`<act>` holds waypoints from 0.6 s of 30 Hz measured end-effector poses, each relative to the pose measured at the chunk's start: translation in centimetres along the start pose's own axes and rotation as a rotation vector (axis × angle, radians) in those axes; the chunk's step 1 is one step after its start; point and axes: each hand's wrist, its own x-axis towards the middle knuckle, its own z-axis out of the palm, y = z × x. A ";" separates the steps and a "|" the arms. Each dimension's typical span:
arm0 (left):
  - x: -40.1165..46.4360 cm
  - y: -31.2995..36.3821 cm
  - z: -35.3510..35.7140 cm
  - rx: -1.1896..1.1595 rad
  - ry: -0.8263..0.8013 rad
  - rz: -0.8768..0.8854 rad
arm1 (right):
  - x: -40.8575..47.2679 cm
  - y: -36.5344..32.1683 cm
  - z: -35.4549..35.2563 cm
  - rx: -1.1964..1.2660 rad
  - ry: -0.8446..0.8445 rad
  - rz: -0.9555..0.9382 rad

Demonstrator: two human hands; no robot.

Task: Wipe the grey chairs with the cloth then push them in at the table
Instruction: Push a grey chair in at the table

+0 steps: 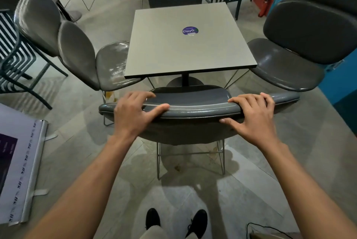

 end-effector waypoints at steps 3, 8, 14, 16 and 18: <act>0.6 -1.3 -0.1 0.060 0.082 -0.030 | -0.1 0.1 0.2 -0.012 0.012 -0.010; 1.3 -2.0 1.3 0.159 0.292 0.014 | 0.6 0.1 0.7 -0.030 0.034 -0.018; 2.3 -4.4 2.0 0.147 0.333 0.012 | 1.5 -1.0 1.7 -0.006 0.072 -0.013; 2.7 -4.9 2.2 0.135 0.328 0.008 | 1.8 -1.2 1.8 -0.005 0.061 -0.008; 2.8 -5.1 2.3 0.129 0.326 0.001 | 1.9 -1.2 1.7 -0.004 0.055 -0.003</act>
